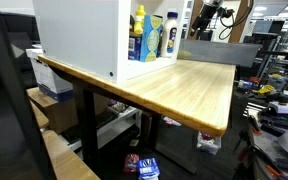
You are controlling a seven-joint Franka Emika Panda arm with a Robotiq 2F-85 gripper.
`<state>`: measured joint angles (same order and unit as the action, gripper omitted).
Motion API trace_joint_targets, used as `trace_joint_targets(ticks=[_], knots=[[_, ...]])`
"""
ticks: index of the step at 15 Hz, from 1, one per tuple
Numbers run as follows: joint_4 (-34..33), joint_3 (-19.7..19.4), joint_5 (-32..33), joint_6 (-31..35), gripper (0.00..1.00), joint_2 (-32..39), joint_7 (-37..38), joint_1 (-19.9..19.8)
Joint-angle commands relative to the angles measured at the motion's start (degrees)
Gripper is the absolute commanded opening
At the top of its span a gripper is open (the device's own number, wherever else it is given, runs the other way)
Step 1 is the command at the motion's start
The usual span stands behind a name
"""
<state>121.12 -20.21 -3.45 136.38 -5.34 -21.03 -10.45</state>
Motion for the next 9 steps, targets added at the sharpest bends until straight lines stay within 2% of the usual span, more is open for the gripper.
trace_joint_targets(ticks=[1,4,6,9], knots=[[-3.05,0.85,-4.20,-5.38,1.00,2.53,-2.99,-1.04],[-9.36,1.38,-4.76,-18.40,1.00,6.23,0.43,-1.44],[-12.61,1.54,-5.63,-26.18,1.00,7.96,-0.73,-1.75],[-12.96,2.13,-4.66,-24.57,1.00,8.55,-5.53,-2.44]])
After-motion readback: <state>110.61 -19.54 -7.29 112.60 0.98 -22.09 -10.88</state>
